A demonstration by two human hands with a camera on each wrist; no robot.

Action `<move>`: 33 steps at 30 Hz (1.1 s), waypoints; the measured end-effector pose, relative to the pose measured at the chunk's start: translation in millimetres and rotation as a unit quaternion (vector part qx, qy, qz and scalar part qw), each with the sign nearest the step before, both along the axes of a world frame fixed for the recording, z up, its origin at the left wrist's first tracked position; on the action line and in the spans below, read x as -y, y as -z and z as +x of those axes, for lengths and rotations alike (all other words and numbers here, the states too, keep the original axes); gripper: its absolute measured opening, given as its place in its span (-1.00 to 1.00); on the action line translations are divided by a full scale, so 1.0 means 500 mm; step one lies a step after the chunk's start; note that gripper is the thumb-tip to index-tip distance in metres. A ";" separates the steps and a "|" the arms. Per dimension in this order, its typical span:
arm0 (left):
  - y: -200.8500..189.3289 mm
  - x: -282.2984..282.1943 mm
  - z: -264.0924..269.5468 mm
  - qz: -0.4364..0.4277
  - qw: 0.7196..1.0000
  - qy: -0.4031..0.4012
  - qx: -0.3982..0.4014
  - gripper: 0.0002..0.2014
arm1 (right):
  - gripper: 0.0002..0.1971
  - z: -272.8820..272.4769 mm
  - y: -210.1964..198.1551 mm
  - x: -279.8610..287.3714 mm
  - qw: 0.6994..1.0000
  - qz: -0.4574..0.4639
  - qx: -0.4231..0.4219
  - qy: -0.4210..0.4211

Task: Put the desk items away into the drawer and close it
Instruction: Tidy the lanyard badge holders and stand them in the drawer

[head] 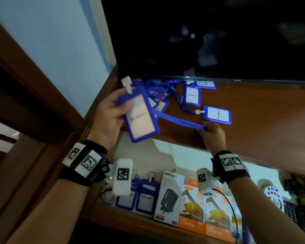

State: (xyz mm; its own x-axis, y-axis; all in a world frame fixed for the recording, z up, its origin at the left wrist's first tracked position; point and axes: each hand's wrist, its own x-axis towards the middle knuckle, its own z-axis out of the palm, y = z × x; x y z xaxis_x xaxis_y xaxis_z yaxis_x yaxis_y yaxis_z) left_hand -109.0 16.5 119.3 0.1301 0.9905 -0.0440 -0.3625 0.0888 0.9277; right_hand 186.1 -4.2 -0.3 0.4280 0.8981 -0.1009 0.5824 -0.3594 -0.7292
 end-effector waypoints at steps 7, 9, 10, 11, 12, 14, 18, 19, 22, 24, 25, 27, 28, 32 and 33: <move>0.055 0.063 0.108 -0.056 0.947 0.185 -0.255 -0.68 | -0.61 -0.060 -0.068 0.096 0.981 0.062 -0.176 -0.051; 0.064 0.082 0.135 -0.064 0.933 0.248 -0.252 -0.70 | -0.72 -0.080 -0.095 0.112 0.938 0.088 -0.334 -0.042; 0.065 0.090 0.146 -0.068 0.928 0.272 -0.245 -0.70 | -0.70 -0.087 -0.108 0.119 0.911 0.084 -0.400 -0.047; 0.066 0.097 0.156 -0.072 0.925 0.286 -0.237 -0.70 | -0.64 -0.094 -0.121 0.126 0.886 0.069 -0.456 -0.053; 0.067 0.104 0.165 -0.078 0.926 0.290 -0.228 -0.70 | -0.56 -0.098 -0.130 0.132 0.861 0.049 -0.503 -0.053; 0.068 0.115 0.176 -0.090 0.934 0.276 -0.207 -0.71 | -0.45 -0.103 -0.139 0.144 0.831 0.018 -0.554 -0.044; 0.071 0.129 0.184 -0.113 0.943 0.256 -0.180 -0.71 | -0.58 -0.111 -0.129 0.164 0.836 0.018 -0.548 -0.024; 0.071 0.132 0.185 -0.117 0.943 0.259 -0.174 -0.71 | -0.56 -0.111 -0.127 0.165 0.843 0.023 -0.537 -0.018; 0.068 0.143 0.186 -0.123 0.935 0.289 -0.166 -0.72 | -0.46 -0.105 -0.128 0.164 0.885 0.073 -0.459 -0.022; 0.067 0.147 0.186 -0.125 0.928 0.310 -0.166 -0.72 | -0.44 -0.098 -0.135 0.162 0.894 0.080 -0.439 -0.047; 0.066 0.147 0.185 -0.126 0.926 0.315 -0.167 -0.72 | -0.42 -0.097 -0.138 0.162 0.889 0.071 -0.449 -0.060; 0.063 0.146 0.182 -0.129 0.928 0.306 -0.166 -0.73 | -0.40 -0.096 -0.141 0.164 0.885 0.053 -0.458 -0.068; 0.062 0.144 0.180 -0.129 0.932 0.293 -0.168 -0.73 | -0.42 -0.097 -0.142 0.166 0.890 0.049 -0.449 -0.060; 0.065 0.135 0.175 -0.138 0.954 0.211 -0.163 -0.72 | -0.31 -0.104 -0.131 0.186 0.893 0.024 -0.444 -0.063; 0.068 0.133 0.177 -0.140 0.959 0.187 -0.163 -0.72 | -0.33 -0.106 -0.127 0.191 0.888 0.018 -0.454 -0.067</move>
